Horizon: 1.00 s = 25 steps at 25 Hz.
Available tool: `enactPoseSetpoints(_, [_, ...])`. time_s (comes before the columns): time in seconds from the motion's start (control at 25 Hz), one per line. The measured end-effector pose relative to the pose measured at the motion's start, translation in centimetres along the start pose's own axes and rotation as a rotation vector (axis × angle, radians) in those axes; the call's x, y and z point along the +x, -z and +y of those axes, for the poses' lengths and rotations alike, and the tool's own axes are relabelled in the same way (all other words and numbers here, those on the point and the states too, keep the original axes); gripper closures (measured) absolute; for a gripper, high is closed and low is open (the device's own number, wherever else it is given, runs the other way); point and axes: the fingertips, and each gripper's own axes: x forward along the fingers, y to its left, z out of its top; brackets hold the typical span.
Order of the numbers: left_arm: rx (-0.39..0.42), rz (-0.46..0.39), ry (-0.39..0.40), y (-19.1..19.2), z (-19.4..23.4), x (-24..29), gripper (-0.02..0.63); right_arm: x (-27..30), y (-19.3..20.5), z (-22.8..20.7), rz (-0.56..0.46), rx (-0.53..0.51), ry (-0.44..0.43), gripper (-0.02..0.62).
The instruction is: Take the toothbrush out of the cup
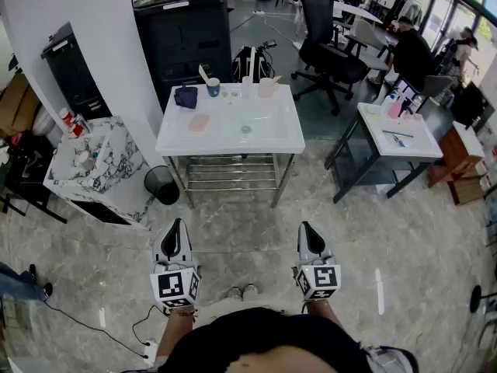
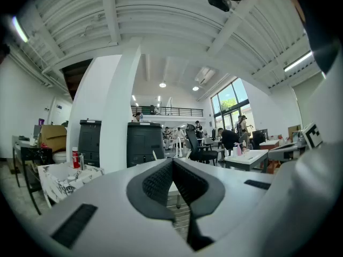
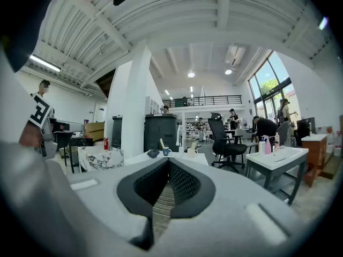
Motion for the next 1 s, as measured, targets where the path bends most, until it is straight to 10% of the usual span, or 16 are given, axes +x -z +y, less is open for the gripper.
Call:
enactPoseSetpoints(0.76, [-0.052, -0.012, 0.054, 0.8, 0.0, -0.2, 0.596, 1.3, 0.8, 0.0, -0.003, 0.047, -0.013, 0.591])
enactPoseSetpoints(0.84, [-0.067, -0.022, 0.085, 0.6, -0.4, 0.2, 0.329, 1.3, 0.5, -0.2, -0.031, 0.055, -0.009, 0.537])
enactPoseSetpoints(1.0, [-0.056, -0.038, 0.09, 0.7, -0.3, 0.7, 0.119, 1.5, 0.0, -0.8, -0.072, 0.073, 0.021, 0.238])
